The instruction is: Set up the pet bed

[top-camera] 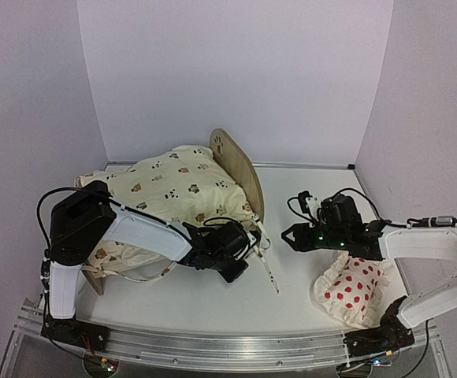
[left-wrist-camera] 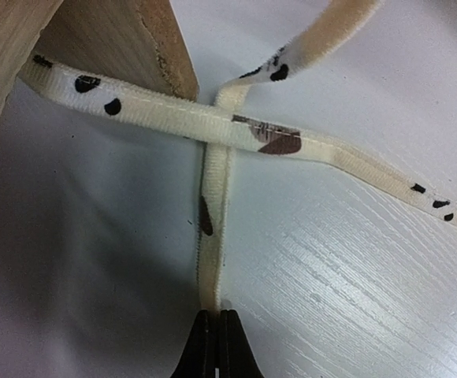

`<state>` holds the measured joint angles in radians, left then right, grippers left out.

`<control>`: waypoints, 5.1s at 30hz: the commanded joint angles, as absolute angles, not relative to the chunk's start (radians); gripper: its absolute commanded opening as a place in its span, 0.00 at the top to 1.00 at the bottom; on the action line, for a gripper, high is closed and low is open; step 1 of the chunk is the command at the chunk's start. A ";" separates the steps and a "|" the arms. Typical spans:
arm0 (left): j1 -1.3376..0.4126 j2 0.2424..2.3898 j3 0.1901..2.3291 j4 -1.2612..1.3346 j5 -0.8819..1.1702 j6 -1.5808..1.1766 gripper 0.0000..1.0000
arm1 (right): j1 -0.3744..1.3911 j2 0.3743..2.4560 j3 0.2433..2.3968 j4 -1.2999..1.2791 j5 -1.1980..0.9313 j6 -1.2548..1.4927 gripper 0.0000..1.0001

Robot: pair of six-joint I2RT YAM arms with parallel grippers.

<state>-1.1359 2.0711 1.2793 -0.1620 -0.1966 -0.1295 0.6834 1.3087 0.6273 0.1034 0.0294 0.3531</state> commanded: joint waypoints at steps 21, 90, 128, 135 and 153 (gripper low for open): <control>-1.117 1.924 1.289 -0.077 -0.163 -0.127 1.00 | 0.673 1.555 0.769 0.226 -0.106 0.322 0.68; -1.078 1.971 1.391 0.006 -0.069 -0.164 1.00 | 0.664 1.775 0.697 0.603 -0.388 0.093 1.00; -1.181 1.975 1.196 0.219 -0.054 -0.406 0.27 | 0.667 1.620 0.702 0.588 -0.258 0.653 1.00; -1.173 2.027 1.229 0.224 -0.032 -0.413 0.32 | 0.667 1.618 0.706 0.588 -0.266 0.665 1.00; -1.160 2.094 1.279 0.229 -0.023 -0.418 1.00 | 0.667 1.593 0.695 0.587 -0.261 0.676 1.00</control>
